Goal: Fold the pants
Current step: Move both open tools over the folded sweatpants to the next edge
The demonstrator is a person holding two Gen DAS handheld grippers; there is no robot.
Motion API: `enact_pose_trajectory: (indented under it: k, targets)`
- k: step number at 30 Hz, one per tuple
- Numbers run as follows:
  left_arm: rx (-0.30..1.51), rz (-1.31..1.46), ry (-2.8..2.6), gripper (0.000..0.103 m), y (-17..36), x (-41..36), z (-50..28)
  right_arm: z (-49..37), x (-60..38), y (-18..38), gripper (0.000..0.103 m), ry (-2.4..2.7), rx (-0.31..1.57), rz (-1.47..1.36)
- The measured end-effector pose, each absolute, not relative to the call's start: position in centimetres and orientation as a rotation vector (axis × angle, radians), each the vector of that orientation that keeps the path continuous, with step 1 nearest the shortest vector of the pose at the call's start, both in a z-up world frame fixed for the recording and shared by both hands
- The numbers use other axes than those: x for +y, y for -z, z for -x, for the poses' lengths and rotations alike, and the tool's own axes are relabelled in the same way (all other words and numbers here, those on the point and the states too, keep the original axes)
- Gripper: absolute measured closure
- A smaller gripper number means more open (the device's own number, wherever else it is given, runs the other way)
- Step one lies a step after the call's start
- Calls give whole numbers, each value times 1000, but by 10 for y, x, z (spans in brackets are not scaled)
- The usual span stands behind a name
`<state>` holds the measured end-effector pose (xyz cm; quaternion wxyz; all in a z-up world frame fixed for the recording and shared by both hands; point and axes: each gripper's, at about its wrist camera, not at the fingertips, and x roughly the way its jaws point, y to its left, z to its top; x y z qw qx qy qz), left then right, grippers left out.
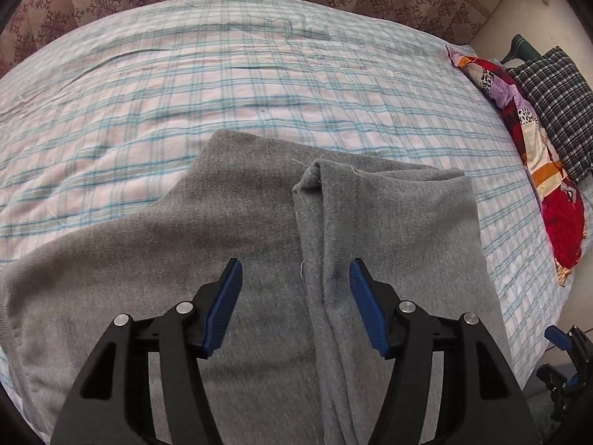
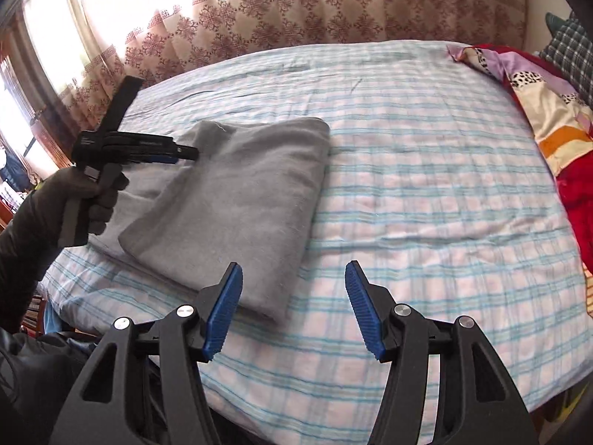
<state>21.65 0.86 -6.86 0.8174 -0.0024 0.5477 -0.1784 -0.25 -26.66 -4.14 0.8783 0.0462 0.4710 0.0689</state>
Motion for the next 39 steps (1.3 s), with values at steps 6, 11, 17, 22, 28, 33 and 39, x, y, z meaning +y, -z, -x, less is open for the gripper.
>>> enact_pose_trajectory:
  k: [6,11,17,22,28,33,39]
  targets:
    - [1067,-98,447,36,37,-14,-174,14,-247,59,45,-187,1026,-44]
    - [1071,-135,506,35,40,-30,-149,8,-232,70,45,-119,1025,31]
    - [1120,-138,489,35,67,-29,-136,2,-232,78,44,-33,1036,91]
    - [1132,-128,452,32,104,-12,-134,0,-248,96,38,47,1138,85]
    - [1115,-80,479,32,107,-3,-132,7,-265,87,38,63,1134,30]
    - [1151,-56,447,32,98,-4,-137,5,-269,56,38,-12,1027,-47]
    - [1088,-43,453,32,70,-16,-149,-24,-259,43,38,-150,969,-208]
